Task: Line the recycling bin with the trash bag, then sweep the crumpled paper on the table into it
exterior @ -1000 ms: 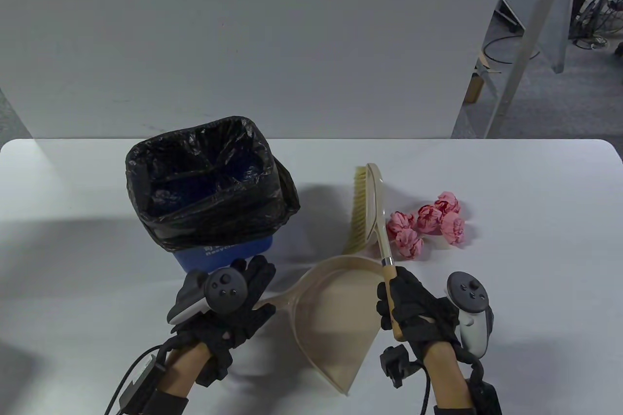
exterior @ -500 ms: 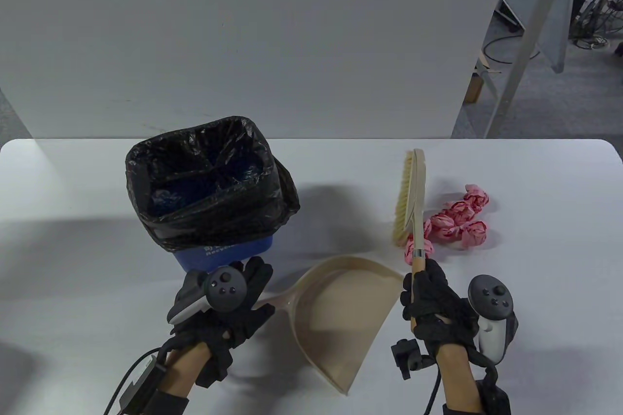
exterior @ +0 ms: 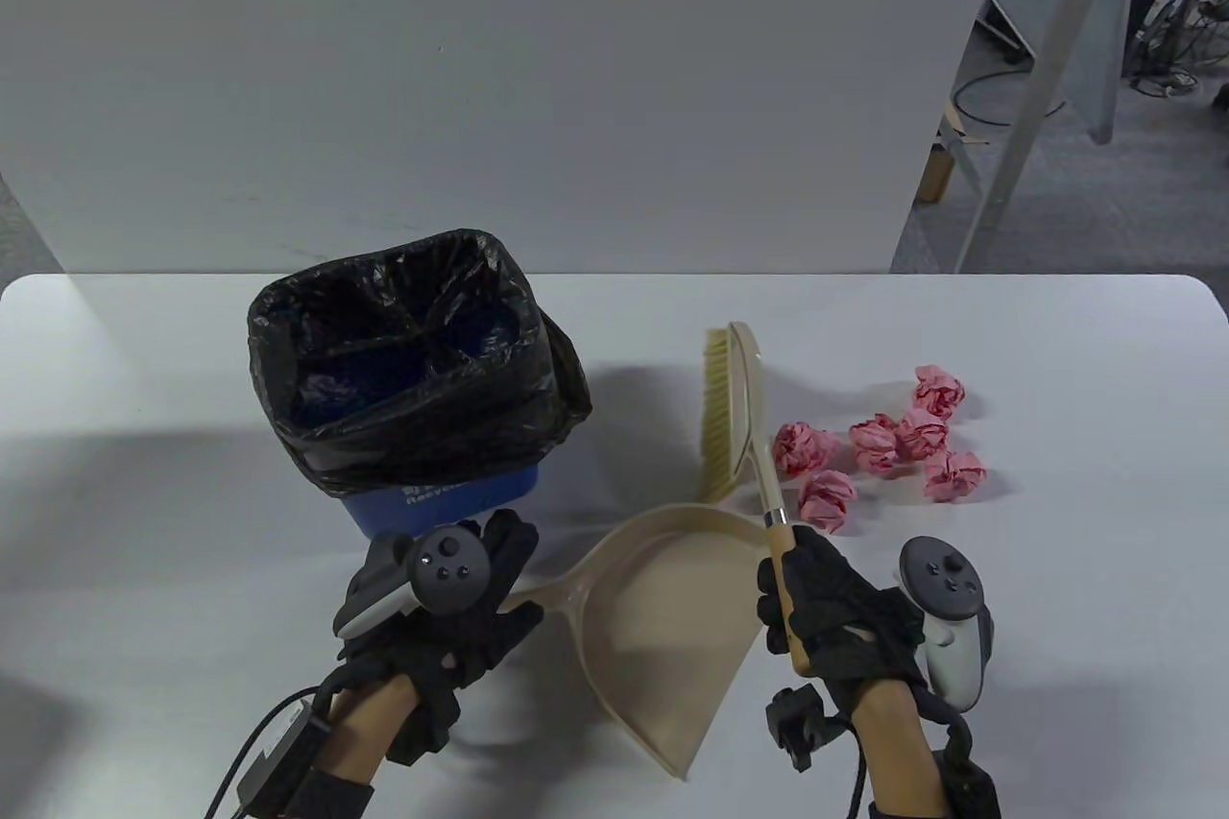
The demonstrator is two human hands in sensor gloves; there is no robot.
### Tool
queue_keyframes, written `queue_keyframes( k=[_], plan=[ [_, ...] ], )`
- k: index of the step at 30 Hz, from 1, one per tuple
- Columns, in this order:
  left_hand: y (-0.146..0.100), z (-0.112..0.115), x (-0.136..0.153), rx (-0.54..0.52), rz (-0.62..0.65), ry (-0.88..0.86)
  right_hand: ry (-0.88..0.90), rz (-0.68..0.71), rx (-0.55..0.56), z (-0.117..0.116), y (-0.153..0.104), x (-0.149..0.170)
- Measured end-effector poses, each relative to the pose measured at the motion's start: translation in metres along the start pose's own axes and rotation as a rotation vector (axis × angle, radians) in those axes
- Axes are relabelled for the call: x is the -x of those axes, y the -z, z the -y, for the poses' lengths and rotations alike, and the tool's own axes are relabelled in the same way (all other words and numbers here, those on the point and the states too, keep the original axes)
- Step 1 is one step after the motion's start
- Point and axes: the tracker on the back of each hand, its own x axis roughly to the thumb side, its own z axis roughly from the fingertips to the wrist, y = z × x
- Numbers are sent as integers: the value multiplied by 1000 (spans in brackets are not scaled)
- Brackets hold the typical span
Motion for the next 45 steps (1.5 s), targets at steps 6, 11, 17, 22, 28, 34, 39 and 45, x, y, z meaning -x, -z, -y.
queue_keyframes(
  k=[6,11,17,22,28,34,39,45],
  plan=[
    [3,3,-4,49,-8,62,-29,-25,154,22,-3,2],
    [4,7,-10,76,-2,112,-36,-31,209,29,-5,3],
    [3,7,-15,54,4,142,-101,-35,258,31,-7,2],
    [2,5,-15,30,6,140,-98,-32,284,32,-8,2],
    [7,4,-19,49,47,126,-78,114,270,25,-11,-8],
    [13,13,-27,122,55,192,-74,227,239,19,-16,-16],
    [14,18,-29,124,82,158,-69,260,249,21,-19,-20],
    [18,26,-35,203,102,-116,-158,282,362,29,-31,-28]
  ],
)
